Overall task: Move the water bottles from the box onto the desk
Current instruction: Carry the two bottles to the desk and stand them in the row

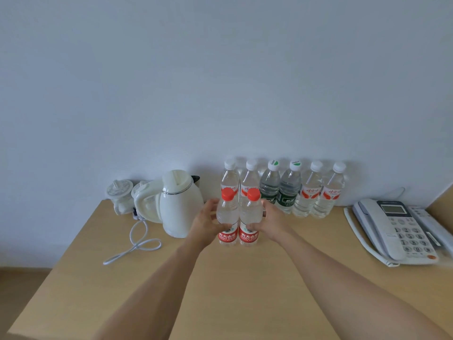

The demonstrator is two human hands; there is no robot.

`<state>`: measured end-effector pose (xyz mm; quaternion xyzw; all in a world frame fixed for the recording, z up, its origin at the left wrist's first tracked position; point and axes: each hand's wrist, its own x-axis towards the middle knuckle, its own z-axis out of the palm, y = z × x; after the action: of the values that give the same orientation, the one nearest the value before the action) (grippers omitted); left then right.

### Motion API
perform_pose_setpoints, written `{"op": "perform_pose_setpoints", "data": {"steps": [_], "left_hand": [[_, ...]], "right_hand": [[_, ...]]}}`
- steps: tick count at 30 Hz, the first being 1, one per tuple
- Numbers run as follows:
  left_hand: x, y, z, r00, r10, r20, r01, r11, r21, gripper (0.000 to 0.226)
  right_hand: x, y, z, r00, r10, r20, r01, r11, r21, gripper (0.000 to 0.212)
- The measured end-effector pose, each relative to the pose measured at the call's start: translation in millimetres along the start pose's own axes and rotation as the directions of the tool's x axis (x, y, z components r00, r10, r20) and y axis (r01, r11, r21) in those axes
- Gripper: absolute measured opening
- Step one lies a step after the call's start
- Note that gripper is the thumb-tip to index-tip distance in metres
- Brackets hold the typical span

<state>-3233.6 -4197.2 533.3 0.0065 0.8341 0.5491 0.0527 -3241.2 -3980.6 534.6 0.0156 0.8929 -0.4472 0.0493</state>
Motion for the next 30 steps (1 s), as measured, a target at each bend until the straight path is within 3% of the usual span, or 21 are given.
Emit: {"op": "perform_pose_setpoints", "data": {"steps": [5, 9, 12, 30], "left_hand": [[0.9, 5.1, -8.4, 0.997, 0.075, 0.010, -0.075, 0.982, 0.172, 0.074], [0.7, 17.0, -13.4, 0.969, 0.241, -0.048, -0.210, 0.914, 0.347, 0.081], [1.1, 23.3, -9.0, 0.958, 0.287, -0.030, -0.246, 0.868, 0.432, 0.077], [13.8, 25.9, -6.5, 0.965, 0.255, -0.055, -0.222, 0.912, 0.344, 0.060]], "right_hand": [[-2.0, -10.0, -7.5, 0.998, -0.052, -0.041, 0.053, 0.998, 0.036, 0.073], [-6.3, -17.1, -12.7, 0.986, -0.131, -0.102, 0.124, 0.990, -0.072, 0.066], [-7.3, -17.1, -11.5, 0.981, -0.148, -0.123, 0.134, 0.984, -0.114, 0.064], [-7.7, -21.2, -16.2, 0.981, -0.151, -0.125, 0.134, 0.982, -0.131, 0.063]]}}
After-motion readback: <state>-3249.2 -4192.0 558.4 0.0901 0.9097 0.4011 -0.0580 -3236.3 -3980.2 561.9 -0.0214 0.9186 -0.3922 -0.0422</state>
